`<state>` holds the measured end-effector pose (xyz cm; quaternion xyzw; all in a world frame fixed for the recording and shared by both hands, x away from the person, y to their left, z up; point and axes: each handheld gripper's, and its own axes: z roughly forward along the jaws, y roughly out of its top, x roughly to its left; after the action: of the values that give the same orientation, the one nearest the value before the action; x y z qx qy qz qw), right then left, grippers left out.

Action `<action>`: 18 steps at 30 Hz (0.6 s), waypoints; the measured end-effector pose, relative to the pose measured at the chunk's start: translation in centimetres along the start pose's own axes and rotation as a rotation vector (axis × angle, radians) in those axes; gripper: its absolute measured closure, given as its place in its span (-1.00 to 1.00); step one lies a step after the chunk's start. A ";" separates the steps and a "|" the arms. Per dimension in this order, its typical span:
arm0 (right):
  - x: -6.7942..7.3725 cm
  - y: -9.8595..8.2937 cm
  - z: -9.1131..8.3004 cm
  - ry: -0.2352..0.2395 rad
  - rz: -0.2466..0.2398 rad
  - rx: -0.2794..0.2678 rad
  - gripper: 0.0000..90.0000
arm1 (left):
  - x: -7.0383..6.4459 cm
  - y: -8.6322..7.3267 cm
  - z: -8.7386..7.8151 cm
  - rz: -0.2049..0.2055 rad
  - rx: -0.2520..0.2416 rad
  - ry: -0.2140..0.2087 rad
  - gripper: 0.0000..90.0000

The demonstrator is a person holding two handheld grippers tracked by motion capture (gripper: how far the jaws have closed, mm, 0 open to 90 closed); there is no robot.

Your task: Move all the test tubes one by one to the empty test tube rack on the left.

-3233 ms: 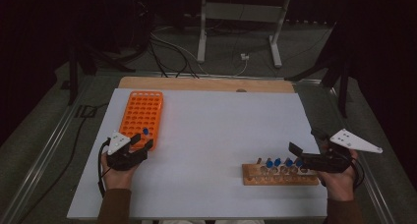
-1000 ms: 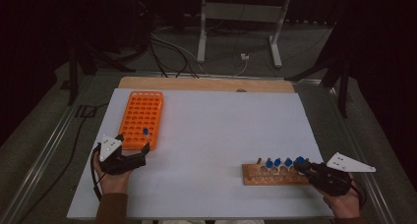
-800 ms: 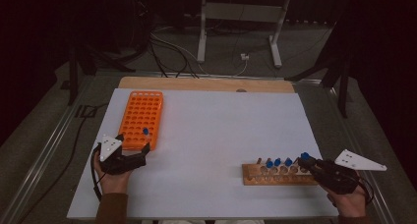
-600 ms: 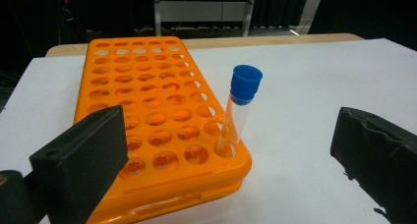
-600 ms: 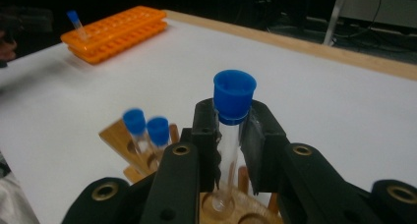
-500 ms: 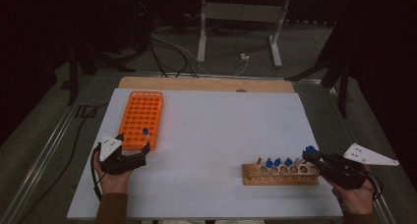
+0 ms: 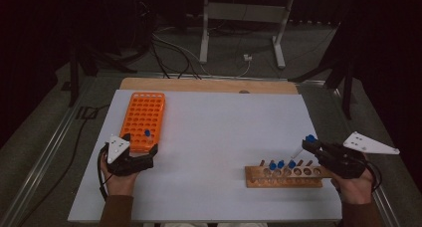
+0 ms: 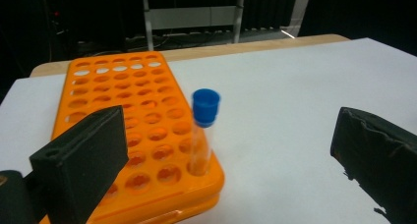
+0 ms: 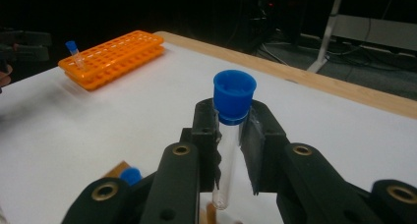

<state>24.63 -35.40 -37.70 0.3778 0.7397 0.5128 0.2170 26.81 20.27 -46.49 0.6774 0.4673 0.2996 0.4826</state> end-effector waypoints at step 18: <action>3.8 2.7 6.3 0.092 -0.014 0.005 0.72 | -3.3 2.0 0.3 0.033 -0.030 -0.124 -0.95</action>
<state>27.65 -28.22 -37.37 0.3489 0.7529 0.5263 0.1854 26.43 16.93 -44.59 0.6949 0.4210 0.2719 0.5156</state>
